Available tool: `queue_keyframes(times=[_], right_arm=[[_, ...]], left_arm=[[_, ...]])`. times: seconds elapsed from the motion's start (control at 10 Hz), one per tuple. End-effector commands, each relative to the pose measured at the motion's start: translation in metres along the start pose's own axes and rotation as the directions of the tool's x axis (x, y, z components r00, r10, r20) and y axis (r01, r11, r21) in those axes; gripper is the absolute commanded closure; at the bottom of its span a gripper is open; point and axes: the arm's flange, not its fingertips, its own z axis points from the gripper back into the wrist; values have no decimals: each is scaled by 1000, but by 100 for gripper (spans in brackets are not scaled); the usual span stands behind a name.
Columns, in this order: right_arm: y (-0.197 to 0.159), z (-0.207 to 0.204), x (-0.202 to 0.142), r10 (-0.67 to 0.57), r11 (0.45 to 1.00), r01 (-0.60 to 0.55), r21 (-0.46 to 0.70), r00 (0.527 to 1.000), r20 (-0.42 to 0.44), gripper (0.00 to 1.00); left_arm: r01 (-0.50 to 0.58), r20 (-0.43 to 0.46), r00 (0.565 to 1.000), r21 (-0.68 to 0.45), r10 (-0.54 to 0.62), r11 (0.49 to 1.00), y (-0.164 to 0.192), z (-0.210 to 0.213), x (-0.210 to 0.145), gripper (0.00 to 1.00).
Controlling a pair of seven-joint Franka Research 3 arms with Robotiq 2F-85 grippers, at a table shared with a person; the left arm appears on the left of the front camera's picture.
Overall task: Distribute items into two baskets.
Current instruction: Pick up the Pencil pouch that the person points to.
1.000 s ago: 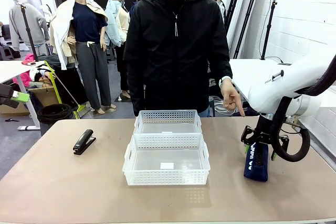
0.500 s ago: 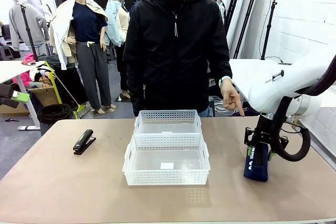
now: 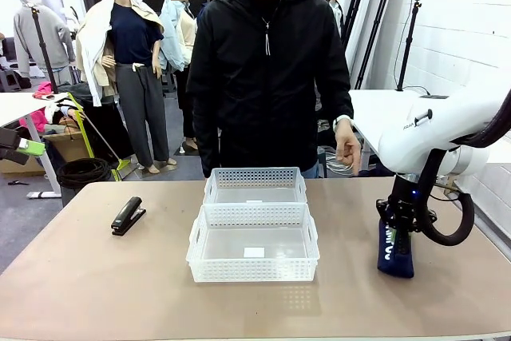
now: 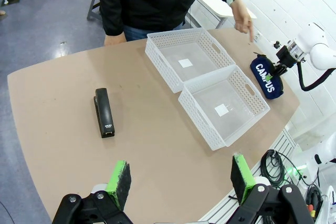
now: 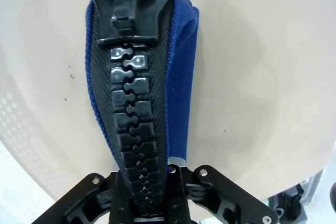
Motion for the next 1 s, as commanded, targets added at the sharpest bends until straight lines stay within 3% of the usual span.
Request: queue_keyframes(times=[0.0, 0.4, 0.7, 0.9], right_arm=[[3, 1, 5, 2, 998, -2, -61, 1000, 3, 100], [3, 16, 4, 120, 986, -121, -114, 993, -14, 100], [-4, 59, -11, 223, 959, -228, -166, 974, -50, 100], [-12, 103, -30, 282, 950, -285, -130, 958, -43, 100]], left_arm=[[11, 13, 1000, -17, -10, 1000, 2, 0, 0, 0], [11, 13, 1000, -17, -10, 1000, 2, 0, 0, 0], [11, 13, 1000, -17, -10, 1000, 2, 0, 0, 0], [11, 13, 1000, -17, -10, 1000, 2, 0, 0, 0]])
